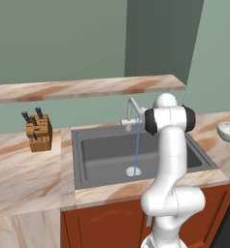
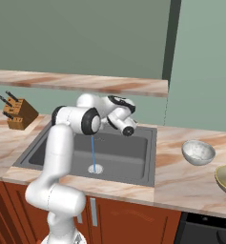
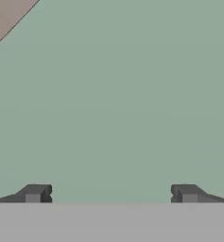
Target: Rinse each bowl for a few seconds and place them down in the sink or on the counter.
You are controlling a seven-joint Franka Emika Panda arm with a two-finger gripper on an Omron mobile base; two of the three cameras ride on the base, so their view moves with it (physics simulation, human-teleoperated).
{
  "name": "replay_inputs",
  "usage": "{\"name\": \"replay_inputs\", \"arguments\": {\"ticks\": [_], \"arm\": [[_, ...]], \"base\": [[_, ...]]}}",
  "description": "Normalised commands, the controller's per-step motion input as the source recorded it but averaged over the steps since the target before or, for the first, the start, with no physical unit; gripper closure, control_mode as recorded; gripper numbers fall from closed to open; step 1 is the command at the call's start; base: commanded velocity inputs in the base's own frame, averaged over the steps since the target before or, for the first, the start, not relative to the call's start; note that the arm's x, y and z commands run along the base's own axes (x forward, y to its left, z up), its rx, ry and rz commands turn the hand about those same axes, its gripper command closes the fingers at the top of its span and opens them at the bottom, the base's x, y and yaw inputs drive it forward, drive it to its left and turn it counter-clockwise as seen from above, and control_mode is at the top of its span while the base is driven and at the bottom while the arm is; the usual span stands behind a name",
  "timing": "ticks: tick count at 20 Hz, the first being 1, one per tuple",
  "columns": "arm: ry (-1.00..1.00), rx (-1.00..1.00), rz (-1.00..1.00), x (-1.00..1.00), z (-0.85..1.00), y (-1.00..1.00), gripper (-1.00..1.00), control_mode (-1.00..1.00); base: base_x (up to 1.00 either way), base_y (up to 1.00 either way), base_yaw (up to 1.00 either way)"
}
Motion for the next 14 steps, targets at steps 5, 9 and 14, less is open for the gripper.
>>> {"name": "replay_inputs", "arguments": {"ticks": [5, 9, 14], "arm": [[0.12, 0.09, 0.00, -0.26, 0.53, -0.35, -1.00, -1.00], [0.17, 0.02, -0.05, -0.27, 0.57, -0.16, -1.00, -1.00], [0.22, 0.01, -0.15, -0.31, 0.54, -0.12, -1.00, -1.00]], "base": [[0.00, 0.00, 0.00], [0.00, 0.00, 0.00], [0.00, 0.00, 0.00]]}}
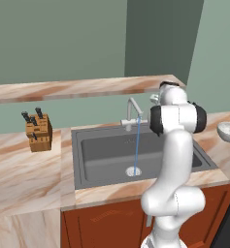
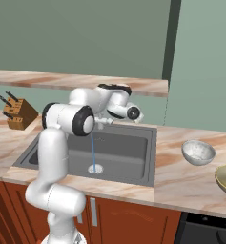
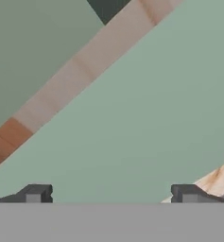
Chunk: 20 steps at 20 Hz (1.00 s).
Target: Rinse each bowl for a few seconds and place them down in the sink or on the counter.
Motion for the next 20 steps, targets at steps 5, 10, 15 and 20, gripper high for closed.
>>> {"name": "replay_inputs", "arguments": {"ticks": [5, 10, 15, 20], "arm": [[0.25, 0.00, -0.16, -0.15, 0.57, 0.00, -1.00, -1.00], [0.22, 0.00, -0.15, -0.29, 0.54, -0.14, -1.00, -1.00], [0.19, 0.01, -0.14, -0.44, 0.42, -0.35, -1.00, -1.00], [0.21, 0.00, -0.11, -0.50, 0.36, -0.33, -1.00, -1.00]], "base": [[0.00, 0.00, 0.00], [0.00, 0.00, 0.00], [0.00, 0.00, 0.00], [0.00, 0.00, 0.00]]}}
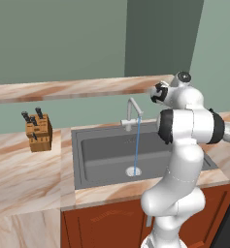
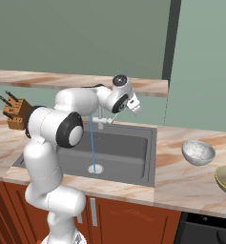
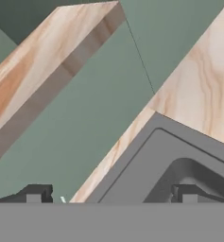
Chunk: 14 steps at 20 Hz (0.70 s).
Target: Rinse each bowl for a few seconds and place them down in the sink or on the counter.
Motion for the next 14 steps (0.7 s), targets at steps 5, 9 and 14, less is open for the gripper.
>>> {"name": "replay_inputs", "arguments": {"ticks": [5, 9, 14], "arm": [[0.19, 0.00, -0.11, -0.59, 0.22, -0.32, -1.00, -1.00], [0.32, 0.02, -0.10, -0.49, 0.14, -0.33, -1.00, -1.00], [0.31, 0.00, -0.07, -0.51, 0.11, -0.38, -1.00, -1.00]], "base": [[0.00, 0.00, 0.00], [0.00, 0.00, 0.00], [0.00, 0.00, 0.00]]}}
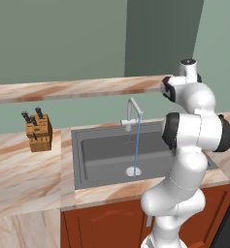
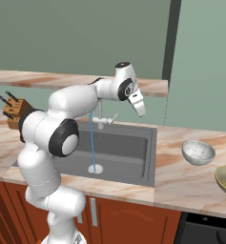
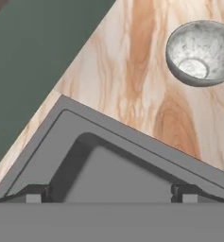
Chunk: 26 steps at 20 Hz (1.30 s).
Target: Rinse each bowl for a few seconds and place them down in the sink or on the counter.
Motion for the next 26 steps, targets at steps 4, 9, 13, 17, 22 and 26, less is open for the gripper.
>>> {"name": "replay_inputs", "arguments": {"ticks": [4, 9, 13, 17, 22, 26], "arm": [[0.29, -0.01, -0.07, -0.35, 0.04, -0.34, -1.00, -1.00], [0.12, -0.01, -0.05, -0.21, 0.00, -0.41, -1.00, -1.00], [-0.01, 0.00, -0.03, -0.33, 0.00, -0.57, -1.00, -1.00], [-0.09, 0.00, 0.00, -0.48, 0.00, -0.52, -1.00, -1.00], [-0.13, 0.00, 0.00, -0.49, 0.02, -0.45, -1.00, -1.00], [-0.08, 0.00, 0.00, -0.36, 0.00, -0.52, -1.00, -1.00]], "base": [[0.00, 0.00, 0.00], [0.00, 0.00, 0.00], [0.00, 0.00, 0.00], [0.00, 0.00, 0.00], [0.00, 0.00, 0.00], [0.00, 0.00, 0.00]]}}
